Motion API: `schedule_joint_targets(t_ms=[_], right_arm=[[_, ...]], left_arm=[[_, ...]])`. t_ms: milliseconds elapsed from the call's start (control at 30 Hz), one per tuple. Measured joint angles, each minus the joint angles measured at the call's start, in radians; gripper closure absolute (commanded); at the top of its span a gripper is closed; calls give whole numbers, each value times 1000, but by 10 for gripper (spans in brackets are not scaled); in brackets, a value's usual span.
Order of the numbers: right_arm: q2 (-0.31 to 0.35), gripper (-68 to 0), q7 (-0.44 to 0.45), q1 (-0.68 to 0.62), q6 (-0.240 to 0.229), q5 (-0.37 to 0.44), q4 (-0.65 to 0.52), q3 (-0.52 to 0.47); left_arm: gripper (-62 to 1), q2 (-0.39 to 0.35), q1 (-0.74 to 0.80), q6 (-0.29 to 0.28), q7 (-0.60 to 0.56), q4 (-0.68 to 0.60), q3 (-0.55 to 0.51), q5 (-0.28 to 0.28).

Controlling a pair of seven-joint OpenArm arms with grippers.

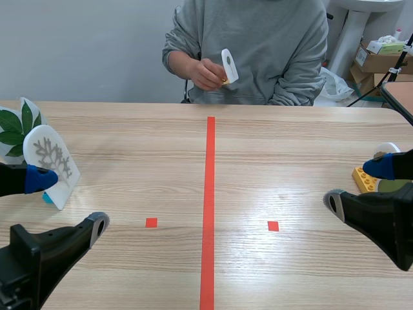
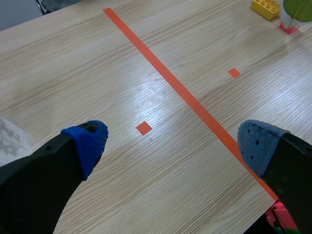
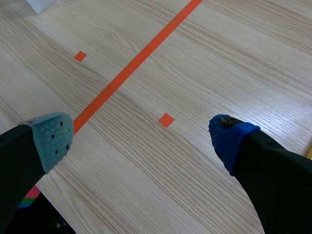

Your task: Do the leaf sorting experiment

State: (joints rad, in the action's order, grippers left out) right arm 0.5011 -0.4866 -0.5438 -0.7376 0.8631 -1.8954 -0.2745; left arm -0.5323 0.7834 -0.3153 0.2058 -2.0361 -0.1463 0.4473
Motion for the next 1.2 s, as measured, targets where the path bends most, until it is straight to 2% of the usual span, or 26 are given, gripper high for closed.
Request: schedule_joint_targets(t_ms=[1200], right_arm=[[0,-569,0,0,0,0,0,0]], left_arm=[[-568,0,0,0,-23,1,0,0]])
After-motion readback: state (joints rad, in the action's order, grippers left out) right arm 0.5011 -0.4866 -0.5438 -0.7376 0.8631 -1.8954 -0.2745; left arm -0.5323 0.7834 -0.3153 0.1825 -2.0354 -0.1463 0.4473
